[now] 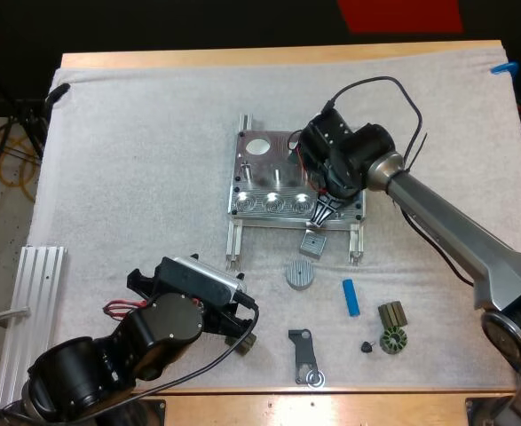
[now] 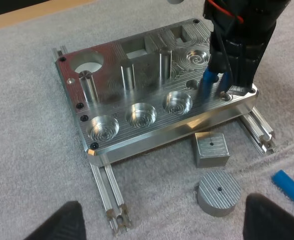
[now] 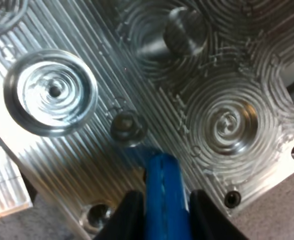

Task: Load cells from right to left

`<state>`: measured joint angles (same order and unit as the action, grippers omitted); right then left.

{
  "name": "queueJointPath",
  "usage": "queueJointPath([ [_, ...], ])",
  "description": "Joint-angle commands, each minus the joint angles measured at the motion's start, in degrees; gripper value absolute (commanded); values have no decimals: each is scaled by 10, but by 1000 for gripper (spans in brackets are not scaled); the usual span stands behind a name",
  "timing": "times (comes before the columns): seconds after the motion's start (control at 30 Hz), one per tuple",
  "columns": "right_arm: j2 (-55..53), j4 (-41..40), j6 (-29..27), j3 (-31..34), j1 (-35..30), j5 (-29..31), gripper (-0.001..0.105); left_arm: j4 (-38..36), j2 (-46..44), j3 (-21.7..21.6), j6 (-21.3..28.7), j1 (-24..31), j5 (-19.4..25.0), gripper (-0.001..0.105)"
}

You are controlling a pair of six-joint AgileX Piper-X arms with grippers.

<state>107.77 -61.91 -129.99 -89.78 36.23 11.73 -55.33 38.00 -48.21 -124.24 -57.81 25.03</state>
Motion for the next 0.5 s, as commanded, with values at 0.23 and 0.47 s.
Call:
queueJointPath([
  [0.23,3,-28,-6,-3,-2,5,17,0,-3,-3,-2,0,13,65],
  [0.47,9,-15,-14,-3,-2,5,17,0,-3,-3,-2,0,13,65],
])
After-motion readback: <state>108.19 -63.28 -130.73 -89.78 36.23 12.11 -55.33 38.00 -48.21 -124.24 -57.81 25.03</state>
